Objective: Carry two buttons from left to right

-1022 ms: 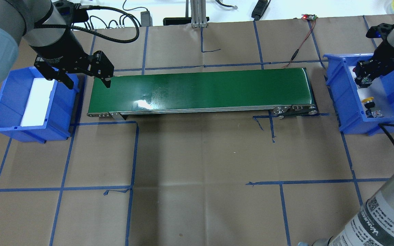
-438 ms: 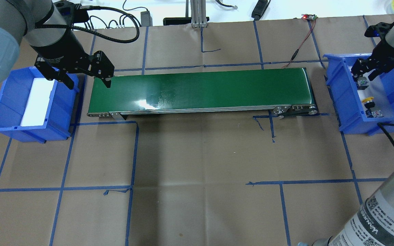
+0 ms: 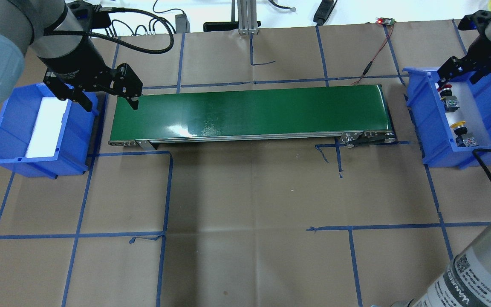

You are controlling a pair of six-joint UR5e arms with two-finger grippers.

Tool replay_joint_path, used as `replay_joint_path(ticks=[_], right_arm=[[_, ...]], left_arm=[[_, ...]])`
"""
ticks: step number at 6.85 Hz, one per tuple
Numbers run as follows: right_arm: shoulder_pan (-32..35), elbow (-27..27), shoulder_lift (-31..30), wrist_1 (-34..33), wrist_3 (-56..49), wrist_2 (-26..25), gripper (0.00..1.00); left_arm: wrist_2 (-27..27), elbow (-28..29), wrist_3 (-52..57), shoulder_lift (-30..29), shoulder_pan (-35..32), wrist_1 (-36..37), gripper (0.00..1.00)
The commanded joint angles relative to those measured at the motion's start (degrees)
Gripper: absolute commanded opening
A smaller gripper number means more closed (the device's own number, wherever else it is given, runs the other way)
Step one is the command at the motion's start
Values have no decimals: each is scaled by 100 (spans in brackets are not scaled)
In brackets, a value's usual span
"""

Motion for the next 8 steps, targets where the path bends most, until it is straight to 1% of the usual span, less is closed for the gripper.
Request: replay_joint_path(ticks=[1,2,3,4,5,6,7,8], right_arm=[[46,-288,-740,810,441,-38,100],[168,-281,-1022,1276,967,-30,100],[500,-228,-1469,1846,1669,-30,100],[903,-176,-1838,2261,2311,-30,100],[1325,103,-2251,2500,2935,-38,100],[1625,489,-2812,2485,3446,-38,100],[1924,980,-3227,2380,3764,-4,100],[2179,1298,-3431,2336,3750,-21,100]], left_arm=[[0,0,-2,0,0,0,100],[0,0,-2,9,0,0,100],[0,0,-2,0,0,0,100],[0,0,-2,0,0,0,100],[0,0,-2,0,0,0,100],[0,0,-2,0,0,0,100],[0,0,-2,0,0,0,100],[0,0,-2,0,0,0,100]])
